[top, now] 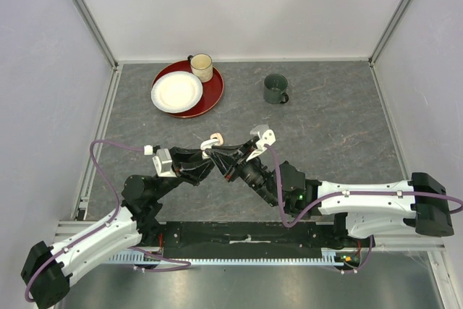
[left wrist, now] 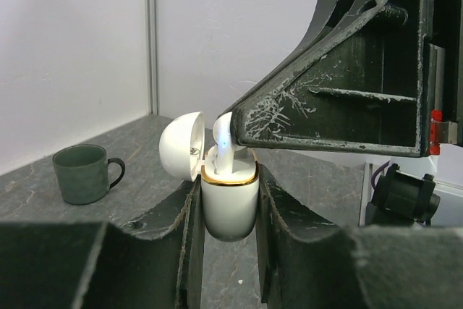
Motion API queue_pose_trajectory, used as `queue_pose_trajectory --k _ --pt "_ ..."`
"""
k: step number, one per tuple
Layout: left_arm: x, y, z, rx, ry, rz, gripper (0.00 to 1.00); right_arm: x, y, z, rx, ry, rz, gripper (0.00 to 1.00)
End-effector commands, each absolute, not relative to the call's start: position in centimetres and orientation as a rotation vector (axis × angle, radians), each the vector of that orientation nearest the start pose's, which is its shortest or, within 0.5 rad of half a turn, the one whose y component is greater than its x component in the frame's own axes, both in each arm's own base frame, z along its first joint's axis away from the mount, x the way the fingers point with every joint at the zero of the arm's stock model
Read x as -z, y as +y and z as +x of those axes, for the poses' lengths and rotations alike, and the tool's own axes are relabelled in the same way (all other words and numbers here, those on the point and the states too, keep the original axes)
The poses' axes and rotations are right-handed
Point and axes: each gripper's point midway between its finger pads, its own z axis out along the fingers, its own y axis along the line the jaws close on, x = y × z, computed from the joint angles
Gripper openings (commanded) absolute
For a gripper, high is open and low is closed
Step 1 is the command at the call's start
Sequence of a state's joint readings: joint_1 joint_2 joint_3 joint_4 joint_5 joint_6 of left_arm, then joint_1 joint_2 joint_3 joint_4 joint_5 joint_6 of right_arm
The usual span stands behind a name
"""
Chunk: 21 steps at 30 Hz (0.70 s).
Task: Insert the wireless bluetooth earbuds into the charging case
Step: Place the earbud in the charging case.
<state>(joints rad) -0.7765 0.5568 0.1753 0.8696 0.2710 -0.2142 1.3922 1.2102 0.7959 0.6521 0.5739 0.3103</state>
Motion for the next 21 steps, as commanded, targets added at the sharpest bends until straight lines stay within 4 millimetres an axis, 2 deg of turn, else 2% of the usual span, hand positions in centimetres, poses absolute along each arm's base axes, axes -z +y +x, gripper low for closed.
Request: queue_pose_trajectory --k 1,11,21 --pt "-34.69 -21.73 15.38 0.981 0.828 0.497 0.02 -32.11 38.29 15.83 -0.946 1.487 -0.305 0.03" --pt "-34.72 -21.66 15.36 0.980 0.825 0.495 0.02 -32.12 38.14 16.08 -0.923 1.509 -0.296 0.14" --pt "-34.81 -21.60 15.30 0.980 0.824 0.495 0.02 -32.50 37.81 16.32 -0.917 1.521 -0.265 0.20"
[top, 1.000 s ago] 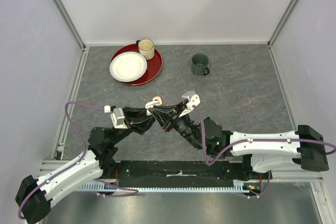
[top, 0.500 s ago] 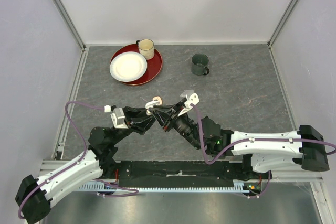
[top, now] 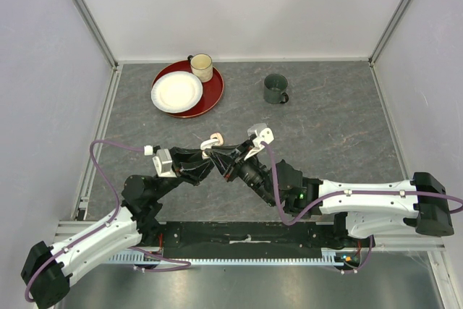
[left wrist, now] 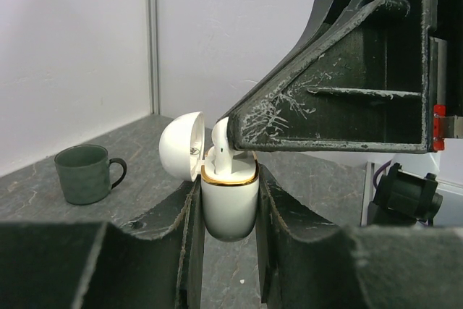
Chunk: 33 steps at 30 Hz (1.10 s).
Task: Insert the wireless bluetooth earbuds into the charging case
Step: Place the earbud in the charging case.
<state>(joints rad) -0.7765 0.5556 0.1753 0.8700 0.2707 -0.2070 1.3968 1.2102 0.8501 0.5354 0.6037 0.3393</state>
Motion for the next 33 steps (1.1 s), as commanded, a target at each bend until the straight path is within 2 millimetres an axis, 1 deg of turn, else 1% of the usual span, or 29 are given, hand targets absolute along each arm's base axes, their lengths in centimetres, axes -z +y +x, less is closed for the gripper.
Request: queue_pose_trajectory --k 1,3,4,10,18,19,21,23,24,25,26,27,28,29,30,31,32,33 --pt "-34.8 -21.6 15.3 0.979 0.826 0.494 0.02 -32.6 37.8 16.3 -0.917 1.521 -0.265 0.21" --pt "-34.6 -21.6 15.3 0.980 0.830 0.496 0.02 -32.7 37.7 16.3 -0.918 1.519 -0.261 0.24" --pt "-34.7 -21.6 15.3 0.981 0.828 0.497 0.02 -32.9 37.7 16.3 -0.920 1.516 -0.259 0.27" --pt "-34.5 -21.6 15.3 0.986 0.833 0.496 0.02 -33.5 37.7 16.3 -0.927 1.507 -0.255 0.36" --pt "-34.4 -21.6 15.3 0.982 0.842 0.497 0.02 -35.8 37.0 16.5 -0.941 1.449 -0.223 0.45" --pt "-34.3 -21.6 15.3 0.982 0.844 0.497 0.02 -36.6 36.6 16.7 -0.930 1.432 -0.213 0.50" --pt "-34.3 -21.7 15.2 0.986 0.844 0.502 0.02 -37.8 35.8 16.9 -0.922 1.403 -0.190 0.54" --pt "-34.2 -21.6 15.2 0.985 0.849 0.502 0.02 -39.7 34.7 16.9 -0.923 1.350 -0.178 0.62" --pt "-34.1 -21.7 15.3 0.985 0.852 0.503 0.02 -40.1 34.4 16.8 -0.922 1.338 -0.173 0.65" --pt "-34.2 -21.6 15.2 0.985 0.849 0.502 0.02 -41.0 33.8 16.8 -0.926 1.321 -0.158 0.71" --pt "-34.1 -21.7 15.2 0.988 0.852 0.505 0.02 -41.1 33.4 17.0 -0.906 1.323 -0.156 0.73" --pt "-34.1 -21.7 15.2 0.988 0.853 0.504 0.02 -41.7 32.6 17.4 -0.885 1.330 -0.121 0.75" --pt "-34.2 -21.6 15.2 0.989 0.853 0.503 0.02 -41.9 32.1 17.7 -0.865 1.340 -0.099 0.80" --pt "-34.2 -21.7 15.1 0.992 0.851 0.505 0.02 -41.0 31.9 18.0 -0.824 1.386 -0.113 0.82" --pt "-34.2 -21.7 15.1 0.993 0.852 0.508 0.02 -42.1 31.5 18.5 -0.810 1.397 -0.091 0.84" --pt "-34.1 -21.8 15.1 0.995 0.856 0.511 0.02 -42.0 31.6 18.8 -0.796 1.425 -0.105 0.87" --pt "-34.2 -21.8 15.0 0.996 0.853 0.515 0.02 -40.5 31.7 19.0 -0.736 1.492 -0.166 0.87" --pt "-34.1 -21.8 15.0 0.996 0.860 0.518 0.02 -41.7 31.2 19.7 -0.752 1.505 -0.120 0.88"
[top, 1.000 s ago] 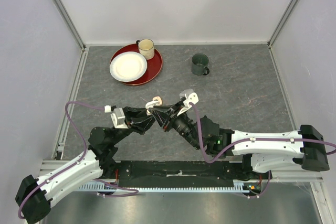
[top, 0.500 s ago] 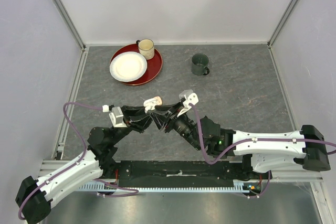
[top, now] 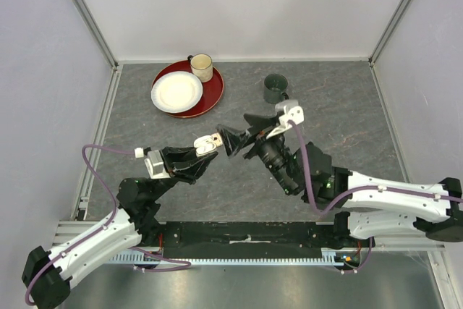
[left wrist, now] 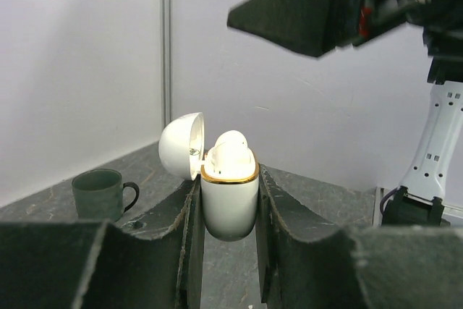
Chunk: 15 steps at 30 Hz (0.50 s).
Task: Insert the wireless bluetooth earbuds into the charging case
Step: Place the earbud in the charging case, then close the charging case.
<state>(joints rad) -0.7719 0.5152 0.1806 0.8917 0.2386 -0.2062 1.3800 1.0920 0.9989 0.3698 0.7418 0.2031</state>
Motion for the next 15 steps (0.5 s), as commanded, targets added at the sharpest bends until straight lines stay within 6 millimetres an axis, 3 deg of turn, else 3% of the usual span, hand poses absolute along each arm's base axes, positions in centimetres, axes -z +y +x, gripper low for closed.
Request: queue_pose_trajectory --k 1,2,3,4,5,6,7,8,15 --pt "-34.1 -21.9 14.9 0.998 0.859 0.522 0.02 -41.4 31.7 20.0 -0.757 1.533 -0.147 0.89" --pt "-34.1 -21.9 14.8 0.999 0.856 0.529 0.02 -40.0 31.2 21.1 -0.730 1.599 -0.158 0.90" --pt "-34.0 -21.9 14.9 0.997 0.862 0.528 0.02 -40.7 31.0 21.5 -0.754 1.611 -0.154 0.91" --pt "-34.0 -21.9 14.9 0.998 0.860 0.528 0.02 -39.3 31.8 21.3 -0.781 1.676 -0.228 0.92" --pt "-34.1 -21.9 14.8 1.000 0.858 0.534 0.02 -39.0 31.0 22.9 -0.780 1.706 -0.200 0.92" --pt "-34.1 -22.0 14.8 1.001 0.859 0.536 0.02 -39.3 31.1 23.2 -0.817 1.719 -0.203 0.93" --pt "-34.1 -22.0 14.7 1.004 0.862 0.545 0.02 -38.3 32.2 22.6 -0.873 1.766 -0.284 0.93" --pt "-34.2 -22.2 14.5 1.010 0.858 0.559 0.02 -38.1 31.8 23.4 -0.880 1.783 -0.284 0.93" --pt "-33.9 -23.0 13.3 1.048 0.860 0.642 0.02 -37.8 33.8 22.5 -1.142 1.860 -0.419 0.98"
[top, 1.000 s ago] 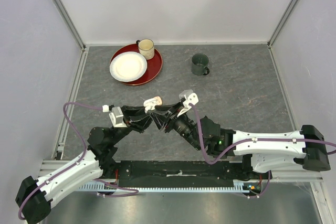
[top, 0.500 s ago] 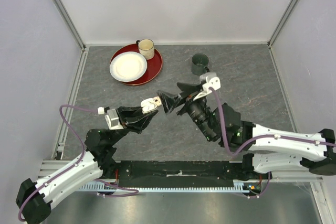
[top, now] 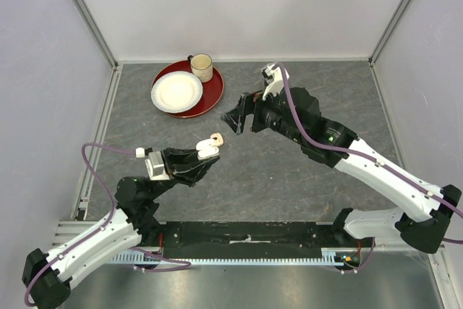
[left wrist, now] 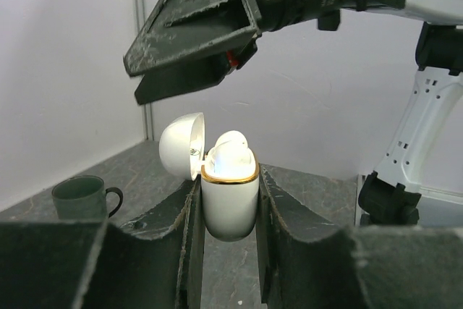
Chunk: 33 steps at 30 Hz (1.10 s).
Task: Insert the wireless bluetooth earbuds into the charging case
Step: Close the charging case.
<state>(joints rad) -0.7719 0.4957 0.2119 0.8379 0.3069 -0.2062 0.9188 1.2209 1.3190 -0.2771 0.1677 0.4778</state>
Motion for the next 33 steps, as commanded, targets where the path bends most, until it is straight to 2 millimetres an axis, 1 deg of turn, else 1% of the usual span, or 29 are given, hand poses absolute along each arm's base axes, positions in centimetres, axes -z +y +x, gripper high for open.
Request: queue_pose_trajectory --k 1,2,4,6,9,14,17,20,21,23,24,28,32,33 --pt "-33.8 -23.1 13.2 1.054 0.862 0.653 0.02 -37.7 34.1 22.1 -1.189 1.879 -0.435 0.98" --pt "-33.6 -23.2 13.2 1.056 0.866 0.661 0.02 -37.9 34.0 22.4 -1.207 1.890 -0.425 0.98" --pt "-33.7 -23.3 13.1 1.053 0.863 0.673 0.02 -37.5 34.2 22.4 -1.219 1.909 -0.418 0.98" --pt "-33.5 -23.5 12.8 1.061 0.869 0.693 0.02 -36.7 34.0 23.2 -1.182 1.927 -0.381 0.98" --pt "-33.4 -23.6 12.7 1.063 0.874 0.710 0.02 -35.9 33.9 23.4 -1.161 1.948 -0.370 0.98" --pt "-33.4 -23.9 12.5 1.071 0.876 0.734 0.02 -34.9 34.0 23.3 -1.166 1.978 -0.371 0.98" --pt "-33.5 -24.0 12.5 1.074 0.876 0.740 0.02 -34.7 34.1 23.1 -1.174 1.984 -0.382 0.98" --pt "-33.7 -24.2 12.6 1.076 0.874 0.744 0.02 -34.5 34.7 22.5 -1.207 1.996 -0.418 0.98" --pt "-33.6 -24.3 12.7 1.076 0.878 0.747 0.02 -34.0 34.9 22.6 -1.209 2.012 -0.423 0.98" --pt "-33.6 -24.4 12.8 1.076 0.879 0.747 0.02 -33.6 35.2 22.4 -1.220 2.028 -0.431 0.98" --pt "-33.6 -24.5 12.8 1.077 0.880 0.749 0.02 -33.2 35.3 22.6 -1.212 2.045 -0.427 0.98" --pt "-33.7 -24.6 12.9 1.079 0.884 0.750 0.02 -32.5 35.2 22.3 -1.190 2.071 -0.408 0.98" --pt "-33.6 -24.7 13.1 1.077 0.889 0.746 0.02 -32.0 35.7 21.5 -1.185 2.083 -0.435 0.97" --pt "-33.5 -24.7 13.1 1.079 0.891 0.747 0.02 -31.5 35.8 21.6 -1.162 2.097 -0.438 0.97"
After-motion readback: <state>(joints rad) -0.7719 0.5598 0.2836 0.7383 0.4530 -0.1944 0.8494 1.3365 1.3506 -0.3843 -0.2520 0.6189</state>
